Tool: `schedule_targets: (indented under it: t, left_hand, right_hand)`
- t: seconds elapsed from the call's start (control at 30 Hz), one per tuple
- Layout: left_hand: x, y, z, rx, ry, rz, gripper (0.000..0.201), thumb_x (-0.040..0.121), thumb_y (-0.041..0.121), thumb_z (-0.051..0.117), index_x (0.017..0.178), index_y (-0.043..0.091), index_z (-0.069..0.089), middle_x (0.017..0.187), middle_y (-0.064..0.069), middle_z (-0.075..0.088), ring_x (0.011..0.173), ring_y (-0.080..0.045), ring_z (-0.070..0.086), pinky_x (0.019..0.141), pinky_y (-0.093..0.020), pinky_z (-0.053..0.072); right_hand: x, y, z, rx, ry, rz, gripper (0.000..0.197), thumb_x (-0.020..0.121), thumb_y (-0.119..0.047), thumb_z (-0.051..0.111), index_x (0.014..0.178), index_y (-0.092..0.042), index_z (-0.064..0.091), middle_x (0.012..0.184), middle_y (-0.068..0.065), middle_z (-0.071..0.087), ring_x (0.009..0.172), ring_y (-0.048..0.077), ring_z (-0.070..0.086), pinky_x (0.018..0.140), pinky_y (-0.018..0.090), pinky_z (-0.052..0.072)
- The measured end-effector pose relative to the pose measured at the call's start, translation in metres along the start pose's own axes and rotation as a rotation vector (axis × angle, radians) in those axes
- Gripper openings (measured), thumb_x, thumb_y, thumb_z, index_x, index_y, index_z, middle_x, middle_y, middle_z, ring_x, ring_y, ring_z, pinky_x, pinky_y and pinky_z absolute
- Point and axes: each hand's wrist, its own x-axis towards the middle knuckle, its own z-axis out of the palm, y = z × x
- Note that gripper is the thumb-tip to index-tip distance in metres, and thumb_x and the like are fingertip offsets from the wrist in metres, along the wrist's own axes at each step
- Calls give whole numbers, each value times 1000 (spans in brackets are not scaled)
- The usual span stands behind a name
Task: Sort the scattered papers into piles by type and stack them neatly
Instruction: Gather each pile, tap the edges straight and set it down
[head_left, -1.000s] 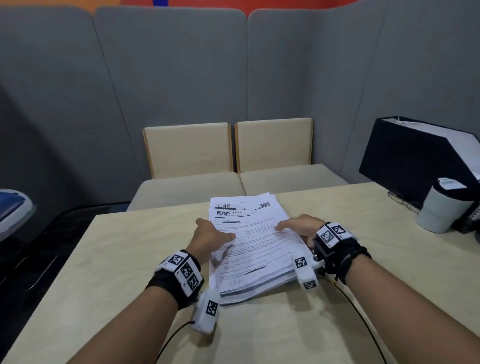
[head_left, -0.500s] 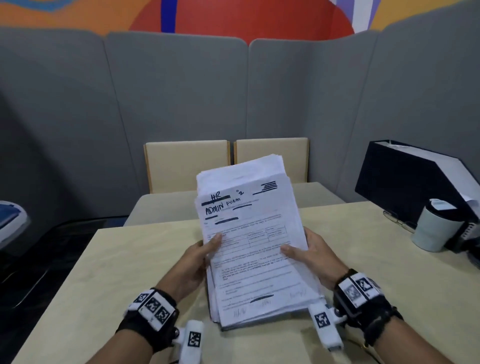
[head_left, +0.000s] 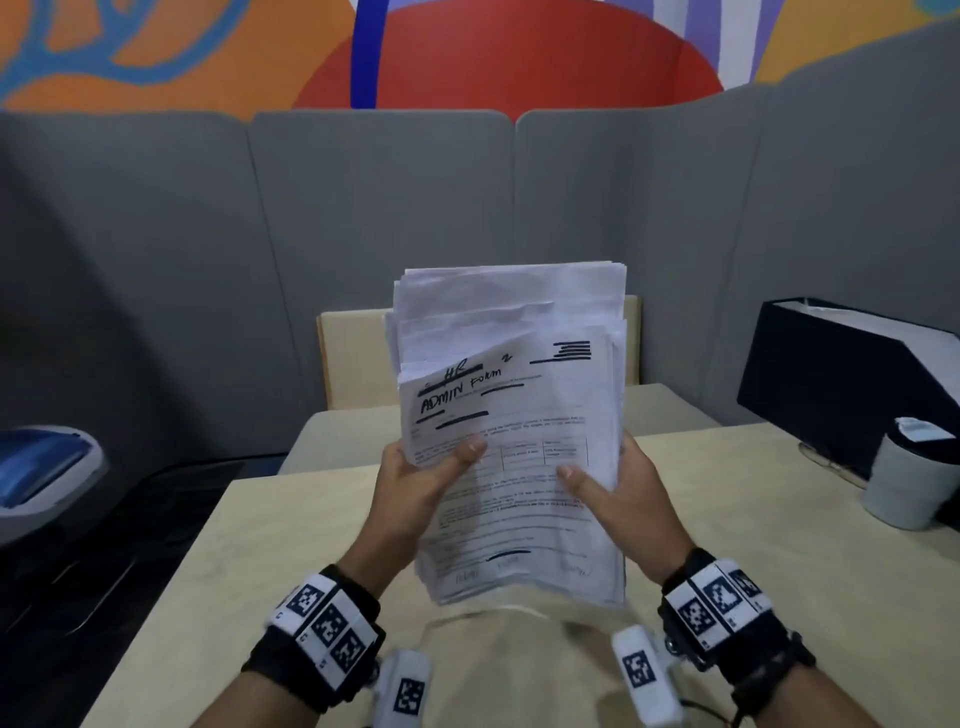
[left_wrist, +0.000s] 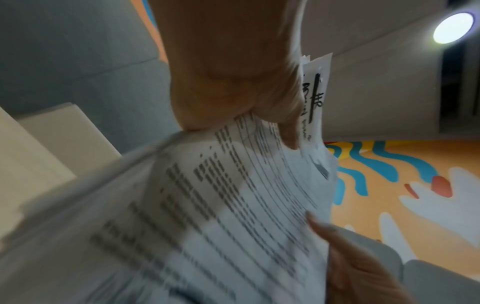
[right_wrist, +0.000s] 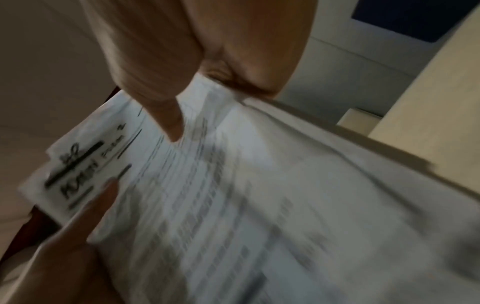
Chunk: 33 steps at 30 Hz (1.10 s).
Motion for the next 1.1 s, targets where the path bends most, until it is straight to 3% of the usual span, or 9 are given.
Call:
schedule_targets:
  t: [0.07,0.17,0.33,0.5,0.67,0.8,0.93,1.1]
  left_hand:
    - [-1,-3,-9,-14,-50,-18,39,86,12,84,121,1,71,116,-15,78,107,-35,75,90,-49,62]
    - [-3,-9,-13,-3,-77,-48,40,83,12,86,119,3,73,115,-16,78,107,-39,74,92,-52,61]
    - [-7,-5,2,-50,29,3,29,87,13,82,113,2,75,110,-15,79,102,-37,76,88,-54,62]
    - [-1,15,16,-82,98,37,33,87,20,83,113,1,74,105,-15,80,96,-35,78,82,-49,64]
    - [-2,5,-4,-33,36,12,35,89,28,78,117,7,73,109,-14,79,101,-35,76,87,-49,63]
    - [-8,-9,-4,16,15,20,29,91,25,77,114,7,76,109,-13,80,101,-34,77,88,-51,62]
    - [-7,-10,-3,3,30,10,27,91,22,76,112,4,76,106,-14,80,97,-35,78,86,-51,63]
    - [-5,-13,-9,20,-12,30,31,88,21,79,115,6,75,111,-15,79,103,-37,76,93,-56,60]
  right_hand:
    - [-1,-4,-3,107,0,26,45,86,-18,84,125,-13,62,117,3,77,107,23,75,89,44,63]
    - [-3,-8,-1,177,19,-7,45,83,-13,84,123,-8,64,114,8,78,105,28,76,87,45,63]
    - [1,-18,19,162,143,-110,38,85,-16,82,119,-13,66,109,0,79,101,18,76,78,28,62]
    - [14,-38,26,133,167,-168,35,92,-15,78,124,-15,63,108,-5,77,98,7,75,75,19,60]
    - [11,-25,9,200,119,-53,42,83,-21,84,119,-14,63,107,5,78,99,24,77,78,37,64]
    - [11,-23,3,171,9,-55,41,82,-13,85,117,-2,67,107,13,79,100,32,77,82,49,64]
    - [16,-23,2,304,-9,10,42,82,-3,84,120,4,66,112,22,76,103,42,74,91,61,60]
    - [17,-28,-4,263,-19,0,50,84,-7,83,128,-4,61,116,17,76,106,38,74,90,55,61]
